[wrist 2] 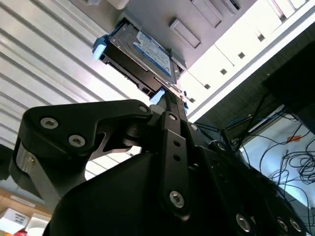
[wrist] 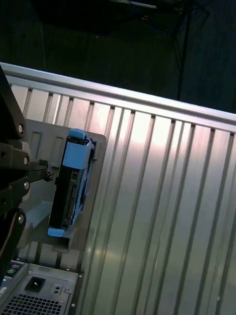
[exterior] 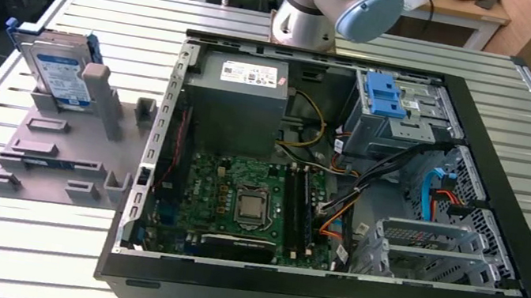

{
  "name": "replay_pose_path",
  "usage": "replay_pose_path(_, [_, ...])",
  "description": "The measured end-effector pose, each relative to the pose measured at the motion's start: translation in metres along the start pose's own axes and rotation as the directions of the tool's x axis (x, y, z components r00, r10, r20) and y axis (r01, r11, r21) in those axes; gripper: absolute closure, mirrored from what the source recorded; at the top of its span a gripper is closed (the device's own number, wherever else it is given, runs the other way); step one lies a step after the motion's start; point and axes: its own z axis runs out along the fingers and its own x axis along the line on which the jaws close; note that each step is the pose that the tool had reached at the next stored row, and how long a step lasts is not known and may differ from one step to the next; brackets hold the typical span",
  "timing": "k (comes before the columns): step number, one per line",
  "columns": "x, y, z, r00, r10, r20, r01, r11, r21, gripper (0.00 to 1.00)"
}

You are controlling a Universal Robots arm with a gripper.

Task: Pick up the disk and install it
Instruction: 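Pick up the disk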

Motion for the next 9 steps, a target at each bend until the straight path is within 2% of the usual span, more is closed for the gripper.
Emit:
replay_pose_path(4, [0.0, 0.0, 0.0004, 0.9982, -0.06, -0.0025, 0.06, 0.9982, 0.0004, 0.89])
replay_pose_path(9, [0.0, 0.0, 0.0007, 0.9909, -0.134, -0.0061, 0.134, 0.9909, 0.0008, 0.89])
